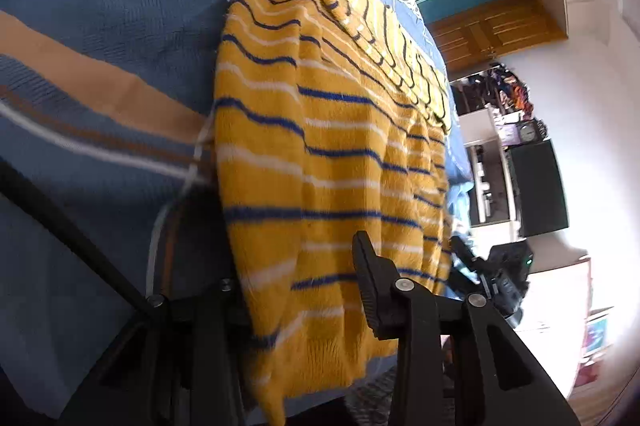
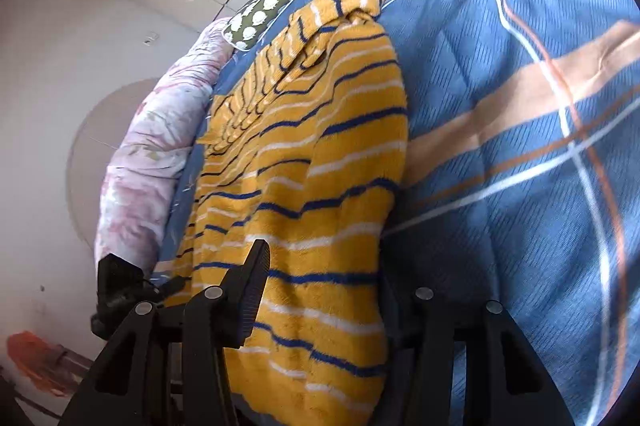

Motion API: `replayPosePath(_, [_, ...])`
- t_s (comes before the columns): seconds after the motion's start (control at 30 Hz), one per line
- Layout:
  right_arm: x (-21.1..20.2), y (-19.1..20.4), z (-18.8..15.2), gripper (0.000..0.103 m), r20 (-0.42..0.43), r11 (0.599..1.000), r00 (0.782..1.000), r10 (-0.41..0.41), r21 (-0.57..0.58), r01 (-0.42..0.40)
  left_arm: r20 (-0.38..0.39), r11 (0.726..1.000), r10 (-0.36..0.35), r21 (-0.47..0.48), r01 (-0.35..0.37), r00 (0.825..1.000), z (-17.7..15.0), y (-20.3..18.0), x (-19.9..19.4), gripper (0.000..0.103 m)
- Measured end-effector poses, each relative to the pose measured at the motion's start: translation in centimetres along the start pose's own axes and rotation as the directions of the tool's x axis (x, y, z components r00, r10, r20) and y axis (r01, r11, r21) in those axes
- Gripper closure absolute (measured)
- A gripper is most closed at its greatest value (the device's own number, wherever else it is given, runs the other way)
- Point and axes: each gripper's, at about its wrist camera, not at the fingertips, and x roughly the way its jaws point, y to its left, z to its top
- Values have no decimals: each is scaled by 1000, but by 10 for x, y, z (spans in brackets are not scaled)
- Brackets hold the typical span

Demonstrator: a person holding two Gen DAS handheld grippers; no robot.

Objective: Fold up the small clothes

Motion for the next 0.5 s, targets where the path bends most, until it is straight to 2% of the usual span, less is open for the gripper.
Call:
replayPosePath(0.13, [3, 5, -11, 49, -24, 999, 999, 48, -3, -48, 12, 1000, 19, 16, -19, 1000, -16, -8, -7, 67])
replayPosePath(0.3, [8, 15, -29, 54, -49, 998, 998, 44, -32, -46, -28, 999, -45, -5, 44, 999, -25, 0, -3, 67])
replayPosePath(0.5, [8, 18, -44, 56, -64, 998, 996, 61, -27, -62, 6, 998, -56, -8, 57, 998, -33, 0, 1, 60])
